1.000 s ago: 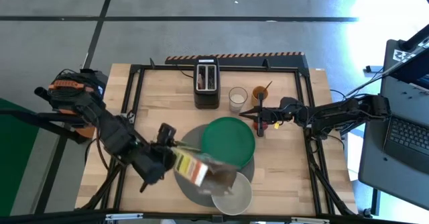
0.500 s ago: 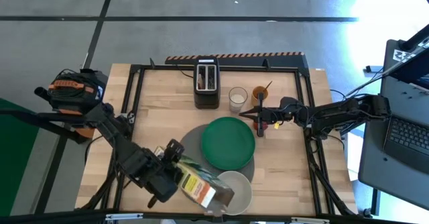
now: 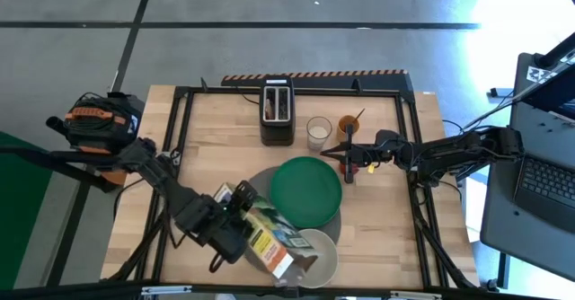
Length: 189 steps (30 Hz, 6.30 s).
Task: Arrange a breakfast setting
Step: Pour the cereal into the white bowl
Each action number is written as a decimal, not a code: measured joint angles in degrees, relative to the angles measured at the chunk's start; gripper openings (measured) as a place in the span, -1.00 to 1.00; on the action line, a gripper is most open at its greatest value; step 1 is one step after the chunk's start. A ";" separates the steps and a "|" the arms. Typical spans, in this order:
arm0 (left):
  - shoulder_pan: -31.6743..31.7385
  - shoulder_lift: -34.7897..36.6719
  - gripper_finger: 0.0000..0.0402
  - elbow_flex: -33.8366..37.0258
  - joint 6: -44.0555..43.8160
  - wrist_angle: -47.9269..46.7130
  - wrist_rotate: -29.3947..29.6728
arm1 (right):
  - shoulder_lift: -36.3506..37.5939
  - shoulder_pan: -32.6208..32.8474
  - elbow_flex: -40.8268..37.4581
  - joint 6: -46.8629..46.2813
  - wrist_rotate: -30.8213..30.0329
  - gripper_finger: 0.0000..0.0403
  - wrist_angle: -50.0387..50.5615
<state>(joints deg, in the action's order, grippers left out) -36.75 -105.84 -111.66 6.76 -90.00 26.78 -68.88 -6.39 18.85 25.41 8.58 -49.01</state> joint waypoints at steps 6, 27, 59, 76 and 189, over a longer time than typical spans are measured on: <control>1.73 -2.29 0.07 0.07 3.50 0.06 -0.17 | 0.00 -0.02 0.00 0.45 -0.05 -1.00 0.98; 2.18 -7.89 0.06 0.99 9.65 0.00 13.59 | 0.00 -0.02 0.00 1.81 -0.20 -1.00 3.02; 0.74 -8.20 0.06 0.99 17.69 -0.01 31.28 | 0.00 -0.02 0.00 1.96 -0.17 -1.00 4.13; 1.14 -8.20 0.06 0.99 20.47 0.00 34.26 | 0.00 -0.02 0.00 1.95 -0.16 -1.00 4.13; -1.77 -8.16 0.05 1.03 25.37 0.60 41.58 | 0.00 -0.02 0.00 1.97 -0.17 -1.00 4.61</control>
<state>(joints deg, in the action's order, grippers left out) -38.52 -113.99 -110.63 32.12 -89.40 68.36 -68.88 -6.41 18.85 27.38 8.40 -44.40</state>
